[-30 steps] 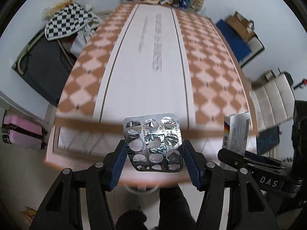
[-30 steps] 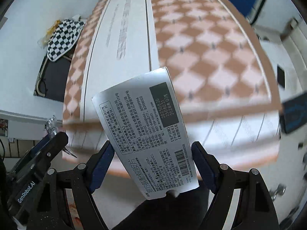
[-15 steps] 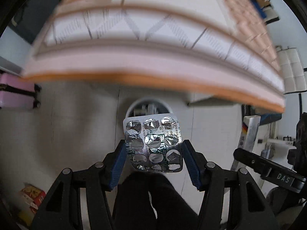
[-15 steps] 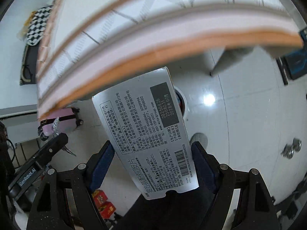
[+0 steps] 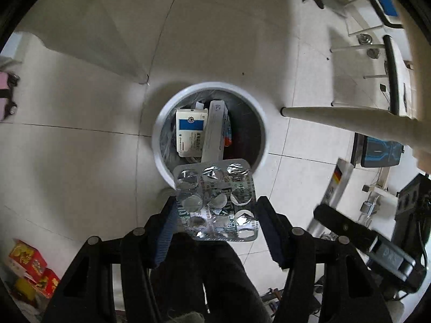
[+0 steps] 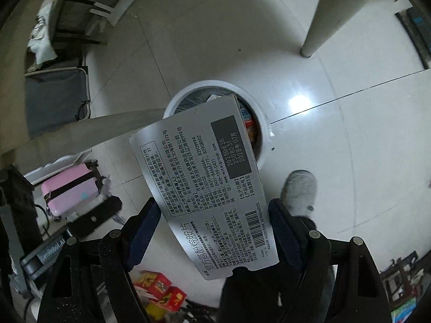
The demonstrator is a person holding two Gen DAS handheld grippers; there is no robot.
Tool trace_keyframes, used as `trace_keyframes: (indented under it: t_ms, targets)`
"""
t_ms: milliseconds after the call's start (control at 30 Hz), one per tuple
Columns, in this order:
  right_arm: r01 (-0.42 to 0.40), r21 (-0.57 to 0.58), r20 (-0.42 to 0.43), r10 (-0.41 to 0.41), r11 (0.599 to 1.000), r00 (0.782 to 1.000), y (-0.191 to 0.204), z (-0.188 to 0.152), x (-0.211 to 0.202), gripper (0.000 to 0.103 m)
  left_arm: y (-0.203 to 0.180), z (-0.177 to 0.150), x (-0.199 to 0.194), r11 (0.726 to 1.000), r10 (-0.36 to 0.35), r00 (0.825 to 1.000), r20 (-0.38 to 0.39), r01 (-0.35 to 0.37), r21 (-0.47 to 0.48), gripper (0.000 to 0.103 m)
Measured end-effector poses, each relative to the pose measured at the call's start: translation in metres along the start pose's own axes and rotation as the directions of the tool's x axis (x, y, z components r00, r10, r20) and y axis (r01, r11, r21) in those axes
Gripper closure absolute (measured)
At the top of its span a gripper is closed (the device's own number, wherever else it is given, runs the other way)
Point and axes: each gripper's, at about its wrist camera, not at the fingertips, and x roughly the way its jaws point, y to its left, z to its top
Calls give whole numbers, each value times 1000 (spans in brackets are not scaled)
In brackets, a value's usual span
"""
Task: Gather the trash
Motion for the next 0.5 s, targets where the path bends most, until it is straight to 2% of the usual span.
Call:
trace_keyframes:
  t_ms: [67, 100, 133, 167, 333, 500]
  targets:
    - [-26, 4, -12, 26, 1000, 1000, -4, 17, 31, 19, 8, 4, 13, 1000, 10, 1000, 14, -10, -11, 13]
    - [-25, 2, -26, 25, 1000, 999, -5, 23, 44, 17, 11, 5, 19, 1000, 17, 1000, 15, -16, -19, 10]
    - [-19, 2, -33, 19, 1000, 999, -7, 27, 55, 4, 17, 2, 18, 999, 21, 1000, 20, -20, -30, 9]
    - [-32, -2, -39, 32, 999, 999, -8, 30, 65, 0, 21, 0, 19, 999, 30, 999, 26, -29, -38, 9]
    - [44, -63, -3, -44, 997, 999, -13, 25, 71, 0, 30, -19, 0, 991, 126, 989, 77, -123, -49, 9]
    - [162, -130, 72, -153, 978, 985, -7, 4, 35, 0, 16, -50, -37, 971, 236, 959, 160, -237, -13, 9]
